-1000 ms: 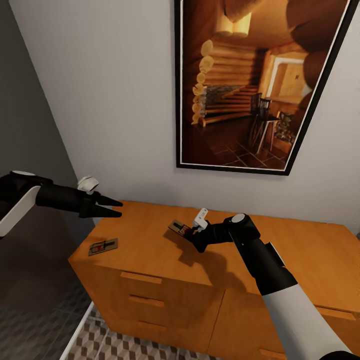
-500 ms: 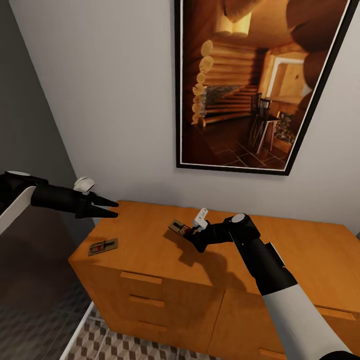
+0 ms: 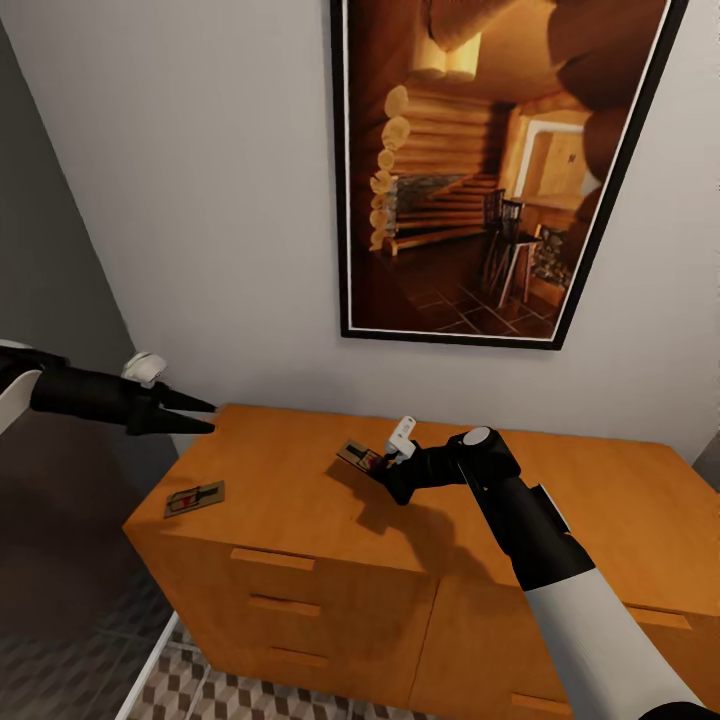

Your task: Take the four mousetraps from the cabinet in the bathroom and place them on the bathroom floor. Make sure all four end up on the same floor surface, and ensure that at least two of them are either under or directly next to the same bathroom sink.

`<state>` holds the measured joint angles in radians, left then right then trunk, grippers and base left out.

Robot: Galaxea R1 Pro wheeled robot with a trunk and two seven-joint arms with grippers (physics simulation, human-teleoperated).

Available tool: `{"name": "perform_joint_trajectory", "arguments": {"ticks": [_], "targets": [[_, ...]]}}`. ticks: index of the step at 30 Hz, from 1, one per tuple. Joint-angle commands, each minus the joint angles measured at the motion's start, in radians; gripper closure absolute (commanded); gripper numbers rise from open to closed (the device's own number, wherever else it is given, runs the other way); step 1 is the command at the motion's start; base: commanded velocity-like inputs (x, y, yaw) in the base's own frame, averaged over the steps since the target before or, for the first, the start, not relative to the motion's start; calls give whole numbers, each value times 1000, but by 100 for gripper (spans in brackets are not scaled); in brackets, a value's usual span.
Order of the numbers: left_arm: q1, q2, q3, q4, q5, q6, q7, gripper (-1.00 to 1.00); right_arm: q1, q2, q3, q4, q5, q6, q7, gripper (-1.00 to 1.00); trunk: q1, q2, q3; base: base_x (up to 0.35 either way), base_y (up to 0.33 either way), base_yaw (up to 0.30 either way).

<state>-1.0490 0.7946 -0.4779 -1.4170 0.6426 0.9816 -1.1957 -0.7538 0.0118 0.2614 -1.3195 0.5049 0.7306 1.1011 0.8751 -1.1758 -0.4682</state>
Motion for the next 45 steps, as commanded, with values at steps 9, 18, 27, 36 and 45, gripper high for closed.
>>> {"name": "perform_joint_trajectory", "arguments": {"ticks": [9,18,27,36,45], "targets": [[-2,17,-1,-2,5,7,-2,-100,-1,0,-2,-1,7,8,9,100,0,-1,-1,0,0,-4],[-2,59,-1,-2,5,6,-2,-100,-1,-1,-4,-1,7,7,9,100,0,-1,4,0,0,-98],[-2,94,-7,0,-23,6,0,-100,-1,-1,-4,-2,7,7,9,100,0,-1,5,0,0,-19],[-2,92,-13,-1,-196,9,-10,-100,-1,-3,-4,-3,7,6,9,100,0,-1,5,0,0,0],[-2,95,-34,1,-232,8,-12,-100,-1,-4,-4,-3,7,6,11,100,0,-1,5,0,0,0]]}}
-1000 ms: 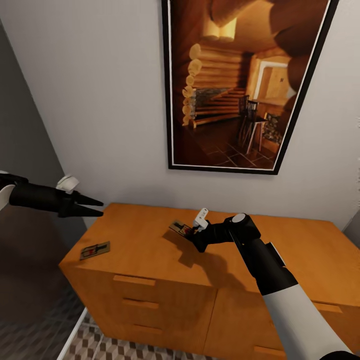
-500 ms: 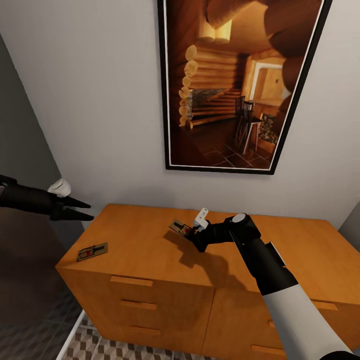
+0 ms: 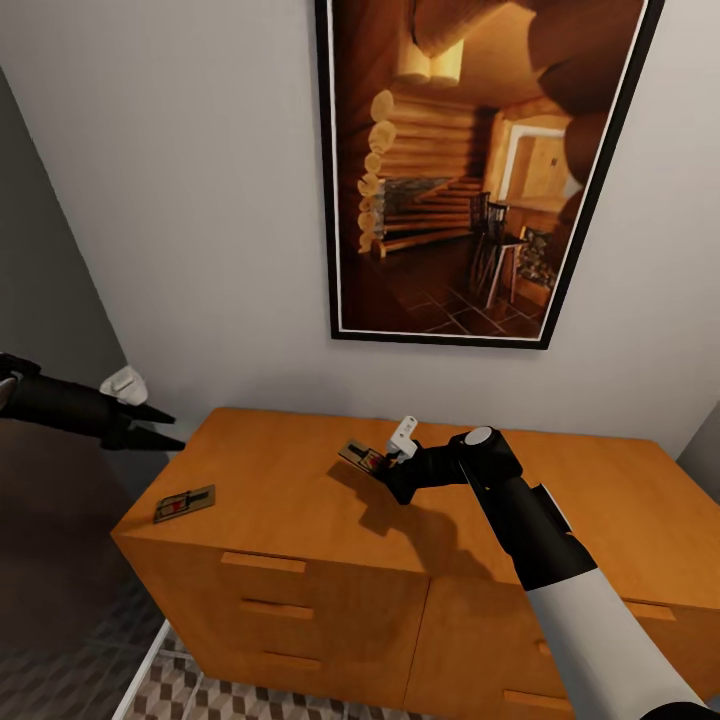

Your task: Take the four mousetraps from the cabinet in the bathroom and place them on the bathroom floor. Make sure all four end up on the same floor surface, and ensure that at least two of them are either under or directly next to the same bathroom sink.

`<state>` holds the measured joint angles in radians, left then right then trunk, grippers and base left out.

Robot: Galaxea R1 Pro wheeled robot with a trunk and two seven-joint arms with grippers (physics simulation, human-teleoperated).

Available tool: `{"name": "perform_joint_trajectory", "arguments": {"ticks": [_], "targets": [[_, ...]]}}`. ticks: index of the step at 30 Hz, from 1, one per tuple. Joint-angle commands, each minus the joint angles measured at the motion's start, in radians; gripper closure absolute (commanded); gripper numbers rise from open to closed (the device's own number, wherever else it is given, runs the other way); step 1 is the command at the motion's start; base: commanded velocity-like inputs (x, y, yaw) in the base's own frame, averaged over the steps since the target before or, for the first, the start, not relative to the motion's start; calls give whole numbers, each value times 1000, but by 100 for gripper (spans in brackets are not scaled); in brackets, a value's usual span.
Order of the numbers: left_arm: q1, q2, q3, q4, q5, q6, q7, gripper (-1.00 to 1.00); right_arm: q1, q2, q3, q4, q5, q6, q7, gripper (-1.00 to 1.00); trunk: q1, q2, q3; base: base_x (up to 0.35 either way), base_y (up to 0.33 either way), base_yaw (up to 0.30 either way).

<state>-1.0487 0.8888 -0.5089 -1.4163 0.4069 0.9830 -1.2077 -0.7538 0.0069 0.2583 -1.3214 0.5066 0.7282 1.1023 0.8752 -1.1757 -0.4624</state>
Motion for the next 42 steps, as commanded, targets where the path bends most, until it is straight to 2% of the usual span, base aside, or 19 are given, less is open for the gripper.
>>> {"name": "perform_joint_trajectory", "arguments": {"ticks": [1,4,7,10,17,23,42], "targets": [[-2,1,-4,1,-13,6,0,-100,-1,0,-1,-1,6,8,10,100,0,-1,-1,0,0,0],[-1,1,-9,2,-60,7,-1,-100,-1,1,-1,-1,6,8,10,100,0,-1,-1,0,0,0],[0,1,-33,4,-86,8,-1,-100,-1,0,-1,-2,6,8,10,100,0,-1,-1,0,0,0],[1,1,-102,6,-115,8,-1,-100,-1,0,-1,-2,6,8,10,100,0,-1,-1,0,0,0],[1,1,-124,9,-172,9,-1,-100,-1,2,-1,-2,6,8,10,100,0,-1,-1,0,0,0],[1,2,-126,13,-181,9,1,-100,-1,2,-1,-2,6,8,10,100,0,-1,-1,0,0,0],[1,2,-129,116,-186,6,13,-100,-1,2,-1,-2,6,8,10,100,0,-1,-1,0,0,0]]}}
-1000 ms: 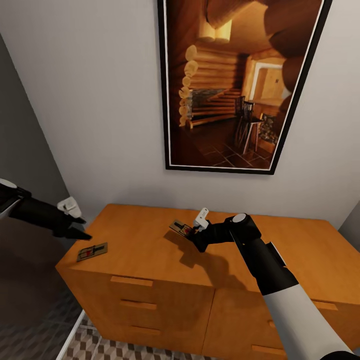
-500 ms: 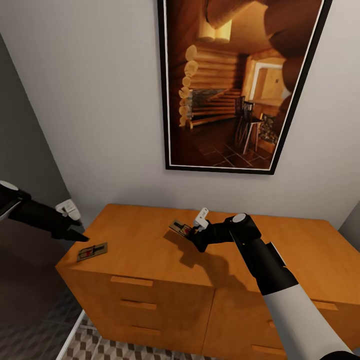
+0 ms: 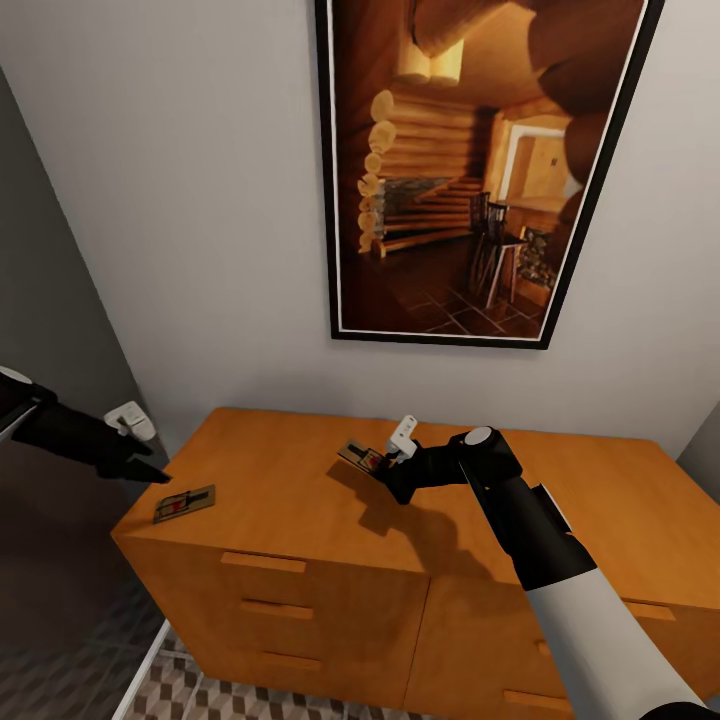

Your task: Take the four mousetraps from the cabinet in the bathroom and place them on the bathroom floor. Make sure all four end up on the same floor surface, and ensure that at least two of them are either under or directly next to the same bathroom sink.

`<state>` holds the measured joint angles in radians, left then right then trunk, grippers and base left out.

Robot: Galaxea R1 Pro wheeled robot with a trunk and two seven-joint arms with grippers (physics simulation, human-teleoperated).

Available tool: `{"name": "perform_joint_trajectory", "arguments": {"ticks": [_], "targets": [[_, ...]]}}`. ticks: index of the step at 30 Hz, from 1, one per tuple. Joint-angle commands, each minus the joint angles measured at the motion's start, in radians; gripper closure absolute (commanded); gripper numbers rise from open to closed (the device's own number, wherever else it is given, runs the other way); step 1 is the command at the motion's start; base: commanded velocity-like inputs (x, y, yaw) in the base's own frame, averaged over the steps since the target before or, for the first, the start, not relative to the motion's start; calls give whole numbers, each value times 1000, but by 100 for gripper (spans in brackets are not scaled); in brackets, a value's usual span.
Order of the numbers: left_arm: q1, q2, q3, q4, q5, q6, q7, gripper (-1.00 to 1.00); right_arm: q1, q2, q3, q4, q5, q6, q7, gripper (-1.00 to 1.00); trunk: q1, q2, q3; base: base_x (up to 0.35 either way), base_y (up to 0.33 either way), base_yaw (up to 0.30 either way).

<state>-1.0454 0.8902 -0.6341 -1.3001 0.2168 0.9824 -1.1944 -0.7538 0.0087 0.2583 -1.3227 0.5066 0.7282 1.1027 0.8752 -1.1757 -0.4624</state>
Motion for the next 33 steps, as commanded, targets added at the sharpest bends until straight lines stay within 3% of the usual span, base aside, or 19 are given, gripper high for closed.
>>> {"name": "perform_joint_trajectory", "arguments": {"ticks": [1,4,5,10,11,18,33], "targets": [[-2,1,-4,3,4,6,0,-100,-1,1,-1,-1,6,8,9,100,0,-1,-1,0,0,0],[-2,-1,-3,15,-65,7,0,-100,-1,1,-1,-1,6,8,9,100,0,-1,-1,0,0,0],[-2,-3,-4,14,-148,8,-4,-100,-1,1,-1,-1,6,9,9,100,0,-1,-1,0,0,0],[-2,-14,-3,10,-291,10,-18,-100,-1,1,-1,-1,6,8,9,100,0,-1,-1,0,0,0],[-2,-16,-2,10,-302,11,-23,-100,-1,1,-1,-1,6,8,9,100,0,-1,-1,0,0,0],[-2,-24,5,12,-349,10,-94,-100,-1,1,-1,-1,7,8,9,100,0,-1,-1,0,0,0],[-2,-42,8,2,-364,9,-122,-100,-1,1,-1,2,7,8,9,100,0,-1,-1,0,0,0]]}}
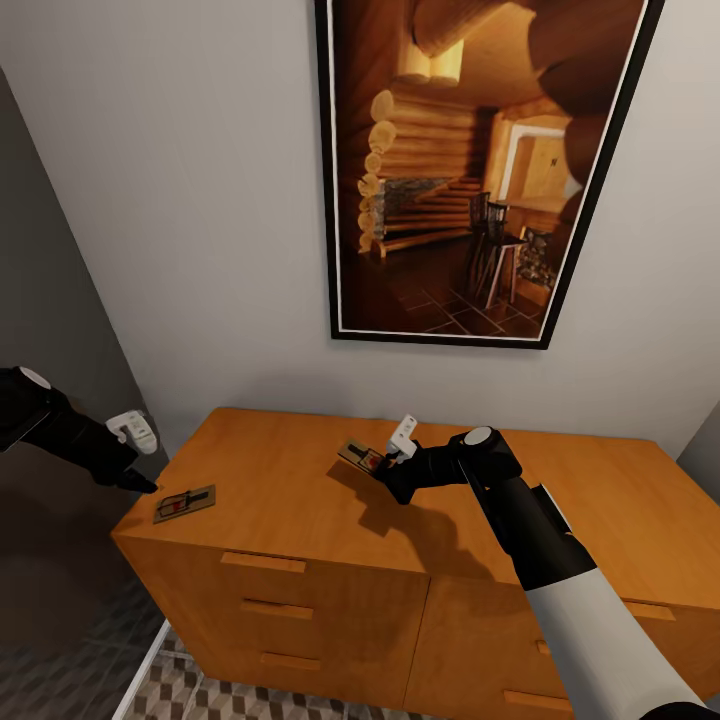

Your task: Take the four mousetraps from the cabinet in the bathroom and place them on the bathroom floor. Make sure all four end up on the same floor surface, and ensure that at least two of them are either under or directly next to the same bathroom sink.

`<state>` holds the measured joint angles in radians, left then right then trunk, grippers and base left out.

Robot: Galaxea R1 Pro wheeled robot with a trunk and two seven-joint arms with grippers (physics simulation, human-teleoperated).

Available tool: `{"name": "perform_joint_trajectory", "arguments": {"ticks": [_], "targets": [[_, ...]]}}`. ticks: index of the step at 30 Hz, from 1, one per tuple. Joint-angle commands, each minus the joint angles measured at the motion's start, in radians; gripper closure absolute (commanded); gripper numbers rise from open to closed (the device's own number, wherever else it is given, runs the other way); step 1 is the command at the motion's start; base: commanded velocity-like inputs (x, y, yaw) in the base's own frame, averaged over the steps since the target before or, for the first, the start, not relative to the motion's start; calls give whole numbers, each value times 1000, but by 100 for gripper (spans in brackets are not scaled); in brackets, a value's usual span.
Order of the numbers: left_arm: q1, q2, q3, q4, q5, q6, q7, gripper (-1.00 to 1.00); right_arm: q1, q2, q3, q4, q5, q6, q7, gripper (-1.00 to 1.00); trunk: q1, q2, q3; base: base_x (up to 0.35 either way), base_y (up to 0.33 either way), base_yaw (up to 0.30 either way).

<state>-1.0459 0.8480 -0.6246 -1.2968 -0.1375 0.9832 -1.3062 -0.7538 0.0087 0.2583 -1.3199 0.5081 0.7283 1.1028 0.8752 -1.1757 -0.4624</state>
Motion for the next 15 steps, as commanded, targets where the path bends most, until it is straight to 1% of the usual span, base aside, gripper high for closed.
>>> {"name": "perform_joint_trajectory", "arguments": {"ticks": [1,3,11,13,15], "targets": [[-2,-12,-3,0,-10,9,-10,-100,-1,0,-1,-1,6,8,9,100,0,-1,-1,0,0,0],[-2,-16,-2,0,-9,9,-11,-100,-1,0,-1,-1,6,8,9,100,0,-1,-1,0,0,0],[-2,-20,5,-2,-9,9,-10,-100,-1,0,-1,0,6,8,9,100,0,-1,-1,0,0,0],[-2,-20,25,-2,-9,9,-9,-100,-1,0,-1,0,6,8,9,100,0,-1,-1,0,0,0],[-2,-20,34,-2,-8,9,-10,-100,-1,0,-1,0,6,8,9,100,0,-1,-1,0,0,0]]}}
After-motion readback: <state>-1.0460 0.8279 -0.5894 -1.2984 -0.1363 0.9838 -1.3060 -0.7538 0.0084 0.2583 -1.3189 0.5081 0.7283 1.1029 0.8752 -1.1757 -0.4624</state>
